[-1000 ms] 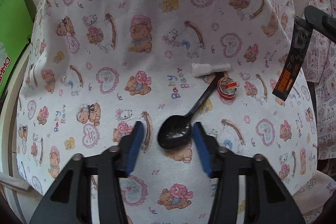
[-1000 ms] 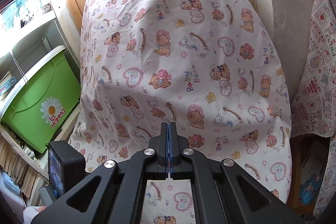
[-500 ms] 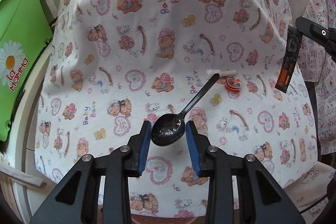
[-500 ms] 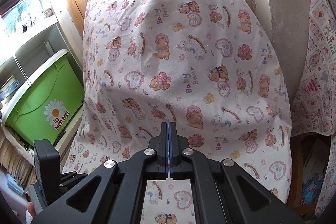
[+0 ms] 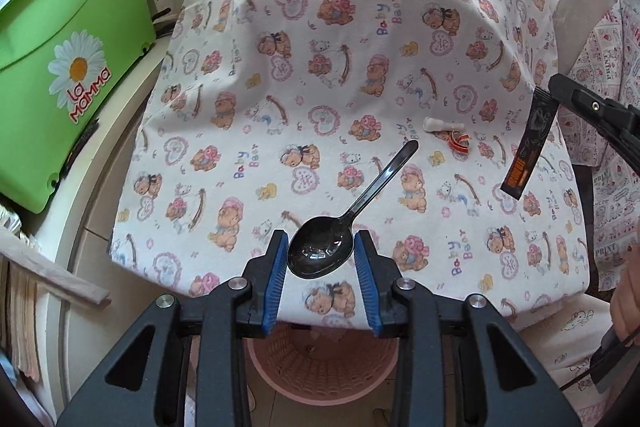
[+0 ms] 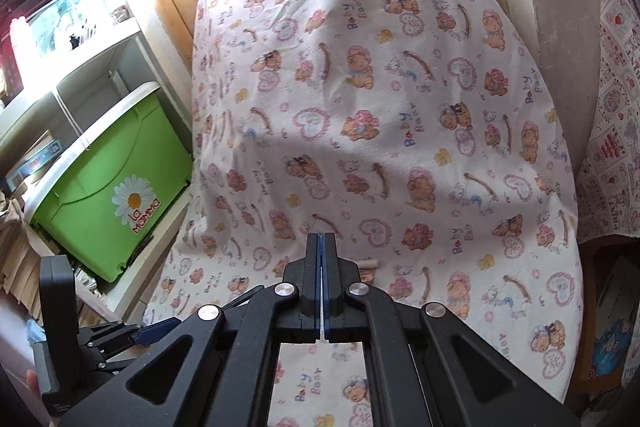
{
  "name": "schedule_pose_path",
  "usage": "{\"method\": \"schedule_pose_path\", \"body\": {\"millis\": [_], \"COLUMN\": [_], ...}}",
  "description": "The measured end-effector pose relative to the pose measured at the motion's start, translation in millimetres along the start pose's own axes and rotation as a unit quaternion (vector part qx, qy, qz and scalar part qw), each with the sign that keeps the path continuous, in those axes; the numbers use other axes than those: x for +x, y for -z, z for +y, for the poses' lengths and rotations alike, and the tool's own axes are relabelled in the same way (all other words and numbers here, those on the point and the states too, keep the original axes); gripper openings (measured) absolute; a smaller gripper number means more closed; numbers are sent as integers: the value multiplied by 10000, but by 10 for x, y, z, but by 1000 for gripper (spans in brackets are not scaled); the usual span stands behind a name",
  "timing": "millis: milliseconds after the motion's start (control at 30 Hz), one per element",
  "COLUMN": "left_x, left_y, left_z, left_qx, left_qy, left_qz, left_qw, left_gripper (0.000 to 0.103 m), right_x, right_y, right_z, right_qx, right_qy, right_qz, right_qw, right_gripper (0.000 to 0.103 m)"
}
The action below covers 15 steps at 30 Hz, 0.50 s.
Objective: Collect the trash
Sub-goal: 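Carry the spoon over the wastebasket with the left tool and open it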
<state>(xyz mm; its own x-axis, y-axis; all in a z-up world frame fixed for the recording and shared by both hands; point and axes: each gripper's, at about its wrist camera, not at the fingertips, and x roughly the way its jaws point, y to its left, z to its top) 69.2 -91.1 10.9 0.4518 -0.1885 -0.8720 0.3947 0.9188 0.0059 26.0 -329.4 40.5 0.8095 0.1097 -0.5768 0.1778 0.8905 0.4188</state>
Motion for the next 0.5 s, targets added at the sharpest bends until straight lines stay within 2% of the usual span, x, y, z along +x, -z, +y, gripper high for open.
{"method": "schedule_pose_path", "body": {"millis": [133,267,333,500], "left_x": [-86,-264,-339,-343], "left_y": [244,542,688,986], "left_z": [139,203,220,225], "left_qx": [-127,-253,-293,-351], "left_qy": [-48,32,92,200], "left_qz": [96,100,128,442], "left_qw": [9999,9996,9994,9982], "left_gripper": [32,32,33,33], "right_x": [-84,-169,-246,-435], "right_y": [149,400,549,825], "right_z": [258,457,614,889], "right_qx": [-225,-26,-211,-478], "right_qy": [-147,-685,-769,-997], "right_qz": [28,264,310,359], "right_qw": [9996,9973,9963,9932], "right_gripper": [1,1,1,1]}}
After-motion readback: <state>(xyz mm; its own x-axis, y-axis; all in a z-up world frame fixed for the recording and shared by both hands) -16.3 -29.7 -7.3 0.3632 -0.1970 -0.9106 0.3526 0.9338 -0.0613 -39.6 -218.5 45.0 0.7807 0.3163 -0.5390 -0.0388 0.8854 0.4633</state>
